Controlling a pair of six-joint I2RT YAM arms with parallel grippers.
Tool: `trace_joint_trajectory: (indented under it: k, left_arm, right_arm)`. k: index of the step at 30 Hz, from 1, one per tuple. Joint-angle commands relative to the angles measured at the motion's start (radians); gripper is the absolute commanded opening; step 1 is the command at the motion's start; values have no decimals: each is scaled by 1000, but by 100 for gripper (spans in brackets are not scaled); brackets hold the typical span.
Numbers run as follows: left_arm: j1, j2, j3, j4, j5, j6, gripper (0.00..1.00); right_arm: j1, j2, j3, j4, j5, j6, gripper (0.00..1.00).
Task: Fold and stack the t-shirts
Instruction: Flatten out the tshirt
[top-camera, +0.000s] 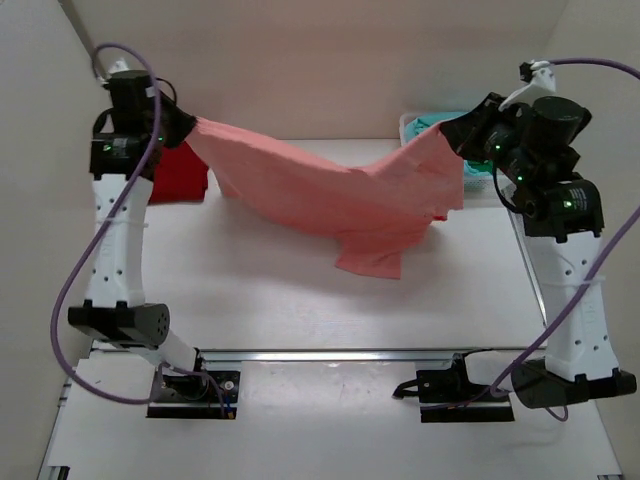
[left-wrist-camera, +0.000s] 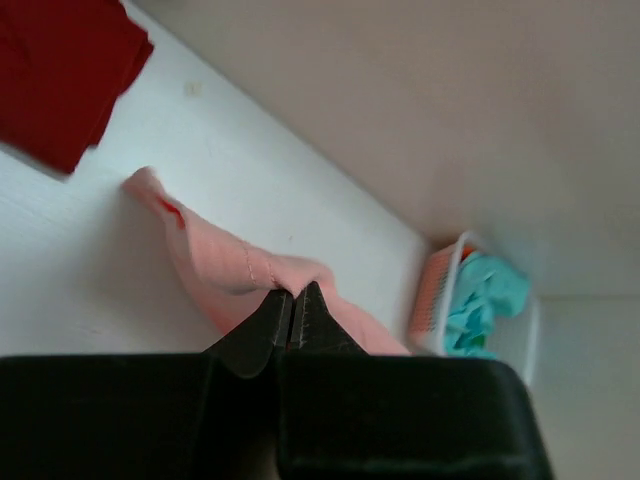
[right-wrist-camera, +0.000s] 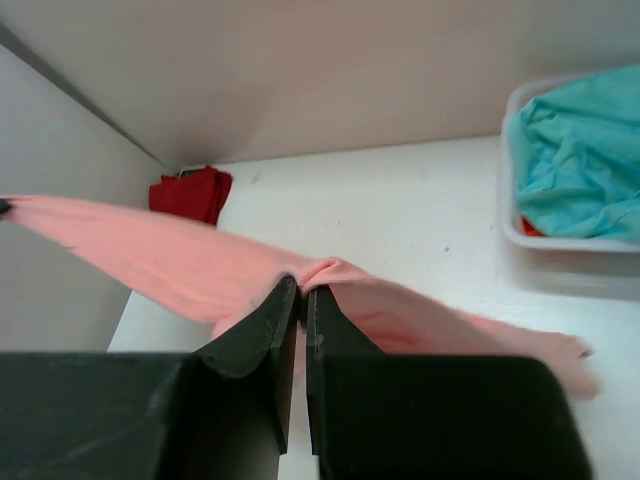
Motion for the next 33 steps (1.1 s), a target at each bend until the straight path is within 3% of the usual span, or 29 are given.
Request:
trace_joint_trajectory:
  k: [1, 6, 9, 12, 19, 23, 29, 33]
  left_arm:
    - [65, -137, 72, -19, 23, -53, 0]
    - [17, -338, 45, 33, -50, -50, 0]
    - [-15, -466, -37, 64, -64, -61, 0]
    - [-32, -566, -99, 98, -61, -87, 0]
    - [-69, -628, -41, 73, -52, -171, 0]
    - [-89, -666, -141, 78, -64, -213, 0]
    - [-73, -692, -432, 183, -46, -250, 0]
    - [-37, -715, -743, 353, -29, -283, 0]
  right_arm:
    - [-55, -81, 70, 89, 11, -56, 0]
    - [-236, -228, 72, 164, -36, -117, 1]
    - [-146, -295, 113, 167, 92, -177, 0]
    - [-145, -347, 177, 172, 146, -217, 0]
    - [-159, -381, 296, 187, 68, -192, 0]
    - [-138, -328, 353, 164, 34, -162, 1]
    - [-167, -292, 140, 212, -97, -85, 0]
    - [-167, -275, -173, 288, -188, -12, 0]
